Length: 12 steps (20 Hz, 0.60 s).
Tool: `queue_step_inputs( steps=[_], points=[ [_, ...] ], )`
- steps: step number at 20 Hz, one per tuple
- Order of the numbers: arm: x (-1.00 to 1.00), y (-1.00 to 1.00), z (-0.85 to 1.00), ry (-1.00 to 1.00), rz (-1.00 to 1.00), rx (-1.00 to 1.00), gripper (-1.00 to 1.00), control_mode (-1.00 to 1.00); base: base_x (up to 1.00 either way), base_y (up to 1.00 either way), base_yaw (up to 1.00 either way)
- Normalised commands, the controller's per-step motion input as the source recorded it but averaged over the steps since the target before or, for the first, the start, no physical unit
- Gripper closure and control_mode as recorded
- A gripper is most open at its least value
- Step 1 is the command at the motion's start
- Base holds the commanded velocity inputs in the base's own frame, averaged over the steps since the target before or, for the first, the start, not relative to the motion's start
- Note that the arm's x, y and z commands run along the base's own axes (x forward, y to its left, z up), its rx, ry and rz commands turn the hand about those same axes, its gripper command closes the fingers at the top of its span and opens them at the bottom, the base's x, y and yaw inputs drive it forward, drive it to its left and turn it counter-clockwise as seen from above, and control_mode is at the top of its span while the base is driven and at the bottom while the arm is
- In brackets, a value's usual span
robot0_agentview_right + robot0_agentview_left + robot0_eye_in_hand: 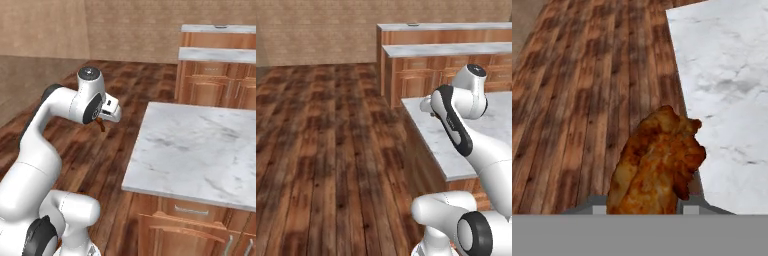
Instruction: Take the chicken drumstick from the fridge and place it on the digital scale on the counter by the fridge. Wait a few seconds for a reading, then move it to the plate on the dining counter.
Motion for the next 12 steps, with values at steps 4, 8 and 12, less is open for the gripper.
queue_step_inputs(
  steps=[4,8,12],
  points=[
    [0.00,0.00,0.00,0.00,0.00,0.00,1.00,1.00,0.16,1.00,0.00],
    [0.00,0.00,0.00,0.00,0.00,0.00,1.00,1.00,0.66,1.00,-0.02],
    [0.00,0.00,0.00,0.00,0.00,0.00,1.00,1.00,0.97,0.98,-0.08]
  ],
)
